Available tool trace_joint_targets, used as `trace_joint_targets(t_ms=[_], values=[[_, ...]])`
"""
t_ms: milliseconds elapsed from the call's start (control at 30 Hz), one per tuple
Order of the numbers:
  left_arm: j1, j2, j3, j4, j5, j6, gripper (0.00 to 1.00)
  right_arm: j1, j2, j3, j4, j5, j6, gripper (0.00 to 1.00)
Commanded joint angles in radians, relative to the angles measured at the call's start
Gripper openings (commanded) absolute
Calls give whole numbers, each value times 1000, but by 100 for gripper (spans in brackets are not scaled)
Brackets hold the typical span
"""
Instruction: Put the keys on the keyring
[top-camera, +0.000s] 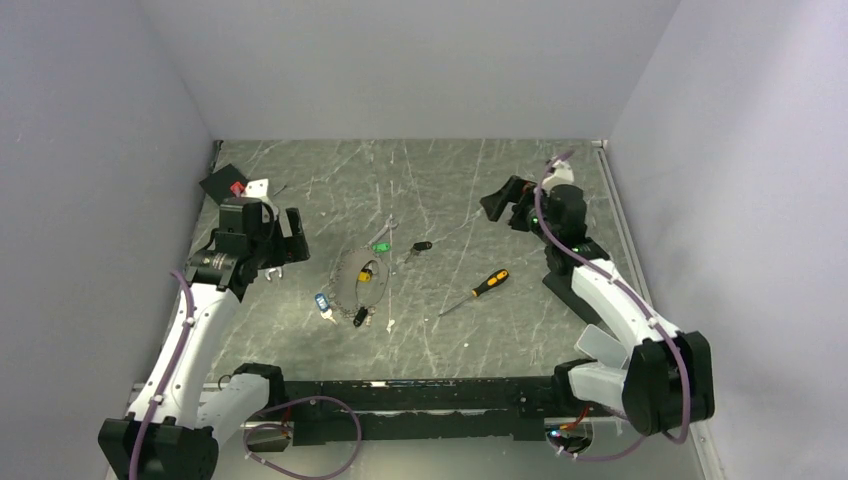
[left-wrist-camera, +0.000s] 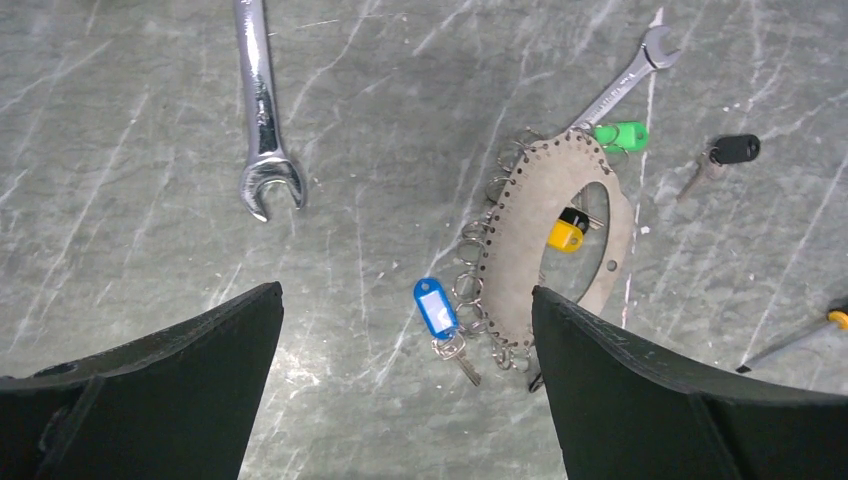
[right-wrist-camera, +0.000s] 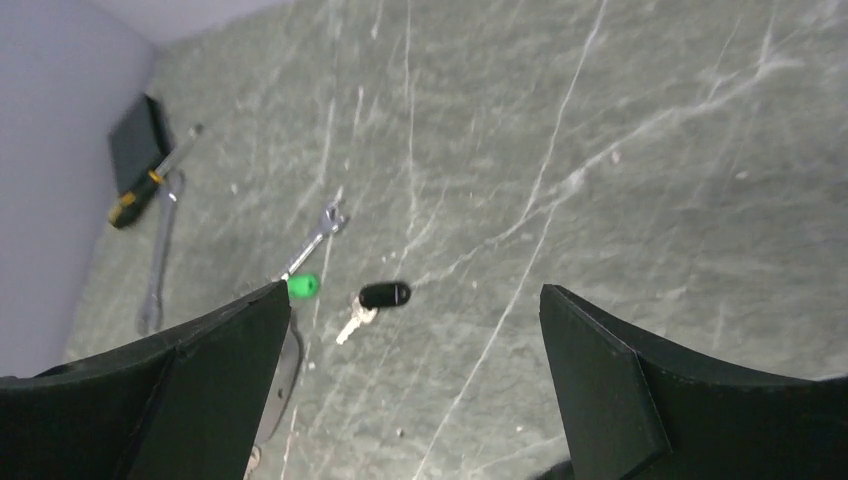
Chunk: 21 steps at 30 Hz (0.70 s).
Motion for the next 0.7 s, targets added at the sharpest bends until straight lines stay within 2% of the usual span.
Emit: trace_joint_targets(t_ms=[0,300,433,667], values=[[-5,-14,24,34,81,24,99,143,75,153,-166,154,-61,100],[-12,-27,23,40,119,34,96,309,305,374,-327,134,-161,100],[-12,-36,19,42,118,36,94,373,417,527,-438,196,-203,99],[-12,-45,19,38,93,35,92,425,630,740,-602,275,-229,86]])
